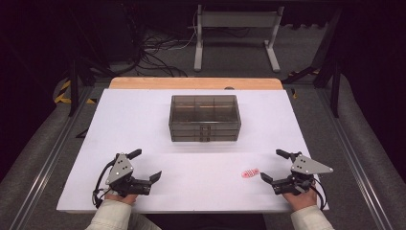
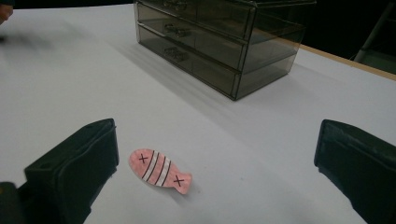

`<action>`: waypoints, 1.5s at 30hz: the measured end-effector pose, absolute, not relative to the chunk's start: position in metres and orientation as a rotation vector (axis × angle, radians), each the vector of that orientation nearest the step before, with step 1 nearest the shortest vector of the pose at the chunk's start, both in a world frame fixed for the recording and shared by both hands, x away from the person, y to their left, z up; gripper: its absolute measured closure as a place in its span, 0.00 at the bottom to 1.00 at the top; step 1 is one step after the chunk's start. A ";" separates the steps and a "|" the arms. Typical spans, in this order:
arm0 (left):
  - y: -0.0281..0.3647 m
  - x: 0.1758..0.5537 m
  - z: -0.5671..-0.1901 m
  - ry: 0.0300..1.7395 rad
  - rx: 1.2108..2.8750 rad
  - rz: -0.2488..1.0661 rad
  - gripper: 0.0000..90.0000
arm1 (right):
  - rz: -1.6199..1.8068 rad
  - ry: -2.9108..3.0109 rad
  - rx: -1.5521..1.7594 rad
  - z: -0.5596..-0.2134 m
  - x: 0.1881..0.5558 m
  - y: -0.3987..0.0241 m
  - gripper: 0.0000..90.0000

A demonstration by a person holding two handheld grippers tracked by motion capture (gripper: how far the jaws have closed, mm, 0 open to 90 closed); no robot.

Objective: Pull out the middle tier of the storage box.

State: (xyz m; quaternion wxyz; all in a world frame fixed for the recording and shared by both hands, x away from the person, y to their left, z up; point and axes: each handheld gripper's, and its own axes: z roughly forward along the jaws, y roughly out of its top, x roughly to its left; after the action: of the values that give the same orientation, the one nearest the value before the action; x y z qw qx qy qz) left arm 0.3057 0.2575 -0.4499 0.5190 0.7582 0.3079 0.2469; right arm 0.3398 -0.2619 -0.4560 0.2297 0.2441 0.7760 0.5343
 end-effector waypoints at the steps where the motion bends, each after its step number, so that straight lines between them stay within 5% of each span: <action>1: 0.257 0.306 -0.450 0.732 1.816 0.590 0.00 | 1.470 2.136 0.668 -0.456 0.340 -0.262 0.00; 8: 0.257 0.305 -0.447 0.727 1.807 0.485 0.00 | 1.479 2.145 0.654 -0.456 0.339 -0.261 0.00; 45: 0.253 0.299 -0.441 0.704 1.839 0.594 0.00 | 1.445 2.177 0.591 -0.440 0.332 -0.244 0.02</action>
State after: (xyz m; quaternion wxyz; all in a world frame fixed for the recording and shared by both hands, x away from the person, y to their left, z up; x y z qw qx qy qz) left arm 0.2993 0.2530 -0.4406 0.5164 0.7657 0.2931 0.2472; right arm 0.3324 -0.2439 -0.4396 0.2294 0.2146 0.7910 0.5250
